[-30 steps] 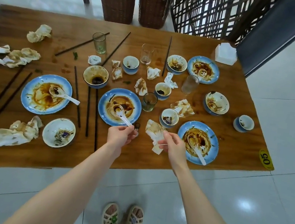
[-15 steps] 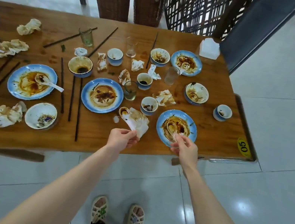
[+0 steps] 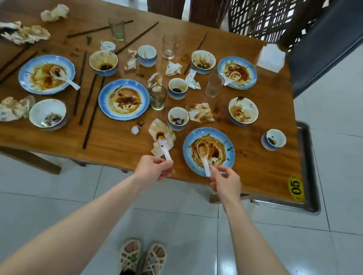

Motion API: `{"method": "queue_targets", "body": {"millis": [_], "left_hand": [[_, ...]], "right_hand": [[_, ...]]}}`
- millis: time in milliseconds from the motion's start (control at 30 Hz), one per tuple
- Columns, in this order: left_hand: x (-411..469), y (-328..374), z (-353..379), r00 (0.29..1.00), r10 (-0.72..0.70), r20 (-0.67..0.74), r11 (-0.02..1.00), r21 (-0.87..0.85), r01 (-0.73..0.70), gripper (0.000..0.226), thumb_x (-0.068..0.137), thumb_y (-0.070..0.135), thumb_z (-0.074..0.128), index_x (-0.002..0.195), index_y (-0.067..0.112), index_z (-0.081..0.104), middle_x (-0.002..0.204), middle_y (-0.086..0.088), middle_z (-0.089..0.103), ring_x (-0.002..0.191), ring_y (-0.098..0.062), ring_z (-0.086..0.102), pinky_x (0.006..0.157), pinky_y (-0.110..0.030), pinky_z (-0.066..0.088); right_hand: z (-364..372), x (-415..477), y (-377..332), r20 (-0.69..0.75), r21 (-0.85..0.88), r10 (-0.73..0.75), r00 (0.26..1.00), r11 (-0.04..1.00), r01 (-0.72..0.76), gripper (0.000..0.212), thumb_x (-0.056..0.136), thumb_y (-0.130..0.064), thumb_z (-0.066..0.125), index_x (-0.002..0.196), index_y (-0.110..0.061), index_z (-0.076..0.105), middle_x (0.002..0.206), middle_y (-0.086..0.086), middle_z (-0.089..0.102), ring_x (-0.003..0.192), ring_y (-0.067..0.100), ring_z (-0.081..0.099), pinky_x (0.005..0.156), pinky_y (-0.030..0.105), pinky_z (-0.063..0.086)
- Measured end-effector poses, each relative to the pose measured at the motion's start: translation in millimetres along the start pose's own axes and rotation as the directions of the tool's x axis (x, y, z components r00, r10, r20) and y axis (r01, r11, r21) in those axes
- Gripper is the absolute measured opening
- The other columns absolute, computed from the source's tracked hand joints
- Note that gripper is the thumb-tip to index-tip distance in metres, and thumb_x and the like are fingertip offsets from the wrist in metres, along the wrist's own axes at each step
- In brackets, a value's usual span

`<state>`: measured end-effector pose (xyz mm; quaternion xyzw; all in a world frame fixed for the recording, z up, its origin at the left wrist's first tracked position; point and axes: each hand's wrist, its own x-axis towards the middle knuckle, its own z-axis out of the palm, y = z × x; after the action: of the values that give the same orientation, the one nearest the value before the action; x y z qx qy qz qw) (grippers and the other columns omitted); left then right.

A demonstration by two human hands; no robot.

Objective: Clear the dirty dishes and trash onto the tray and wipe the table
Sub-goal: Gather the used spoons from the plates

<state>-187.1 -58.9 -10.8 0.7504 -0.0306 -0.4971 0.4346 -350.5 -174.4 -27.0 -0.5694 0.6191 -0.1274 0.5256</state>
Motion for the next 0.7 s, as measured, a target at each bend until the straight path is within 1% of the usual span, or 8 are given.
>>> {"method": "queue_targets", "body": {"millis": [100, 200, 300, 400, 500, 567, 700], "left_hand": [[3, -2, 0, 1.0, -0.017, -0.004, 1.0, 0.007, 0.017, 0.013, 0.09, 0.022, 0.066, 0.08, 0.014, 0.068, 0.072, 0.002, 0.073, 0.072, -0.01, 0.069, 0.077, -0.026, 0.055], [5, -6, -3, 1.0, -0.027, -0.01, 1.0, 0.011, 0.027, 0.012, 0.09, 0.022, 0.066, 0.08, 0.016, 0.068, 0.074, 0.001, 0.074, 0.079, -0.014, 0.07, 0.08, -0.027, 0.056], [6, -8, -6, 1.0, -0.026, -0.013, 0.999, 0.019, 0.026, 0.012, 0.091, 0.022, 0.065, 0.081, 0.016, 0.068, 0.078, -0.001, 0.074, 0.079, -0.015, 0.069, 0.082, -0.029, 0.056], [6, -8, -10, 1.0, -0.02, -0.023, 1.0, 0.021, 0.02, 0.013, 0.091, 0.022, 0.065, 0.08, 0.016, 0.068, 0.077, 0.0, 0.074, 0.079, -0.015, 0.069, 0.082, -0.029, 0.055], [4, -4, -15, 1.0, -0.01, -0.029, 1.0, 0.018, 0.01, 0.012, 0.091, 0.023, 0.065, 0.08, 0.018, 0.068, 0.074, 0.002, 0.074, 0.078, -0.014, 0.069, 0.079, -0.027, 0.055], [2, 1, -19, 1.0, -0.001, -0.031, 1.0, 0.019, 0.001, 0.011, 0.091, 0.024, 0.065, 0.082, 0.018, 0.068, 0.073, 0.004, 0.074, 0.075, -0.011, 0.069, 0.073, -0.024, 0.056], [-1, 13, -29, 0.999, 0.021, -0.046, 1.0, -0.012, -0.021, 0.009, 0.091, 0.024, 0.065, 0.084, 0.019, 0.068, 0.073, 0.004, 0.074, 0.073, -0.01, 0.068, 0.062, -0.018, 0.053]], "right_hand": [[4, 3, 1, 0.02, 0.005, 0.034, 0.999, 0.999, -0.034, 0.013, 0.091, -0.031, 0.063, 0.096, -0.02, 0.06, 0.087, 0.005, 0.067, 0.069, 0.013, 0.063, 0.052, 0.018, 0.048], [11, 4, 1, 0.047, 0.02, 0.054, 0.997, 0.998, -0.055, 0.014, 0.09, -0.028, 0.066, 0.098, -0.017, 0.061, 0.08, 0.004, 0.068, 0.065, 0.013, 0.065, 0.052, 0.018, 0.051], [17, 6, 1, 0.054, 0.051, 0.086, 0.995, 0.995, -0.089, 0.013, 0.089, -0.02, 0.067, 0.098, -0.013, 0.061, 0.078, 0.006, 0.069, 0.063, 0.014, 0.065, 0.052, 0.02, 0.051], [18, 5, 0, 0.031, 0.119, 0.107, 0.994, 0.987, -0.11, 0.012, 0.088, -0.015, 0.068, 0.098, -0.011, 0.063, 0.077, 0.007, 0.07, 0.062, 0.013, 0.066, 0.051, 0.019, 0.05], [15, 5, -7, 0.016, 0.182, 0.106, 0.994, 0.977, -0.107, 0.011, 0.088, -0.014, 0.068, 0.096, -0.012, 0.063, 0.078, 0.007, 0.071, 0.063, 0.012, 0.067, 0.051, 0.018, 0.051], [13, 4, -14, 0.009, 0.213, 0.09, 0.996, 0.973, -0.09, 0.008, 0.088, -0.013, 0.068, 0.093, -0.013, 0.062, 0.075, 0.007, 0.071, 0.061, 0.012, 0.068, 0.051, 0.019, 0.052], [12, 4, -32, -0.032, 0.212, 0.023, 0.999, 0.977, -0.016, 0.004, 0.089, -0.014, 0.067, 0.092, -0.012, 0.064, 0.071, 0.003, 0.071, 0.058, 0.01, 0.067, 0.05, 0.018, 0.052]]}}
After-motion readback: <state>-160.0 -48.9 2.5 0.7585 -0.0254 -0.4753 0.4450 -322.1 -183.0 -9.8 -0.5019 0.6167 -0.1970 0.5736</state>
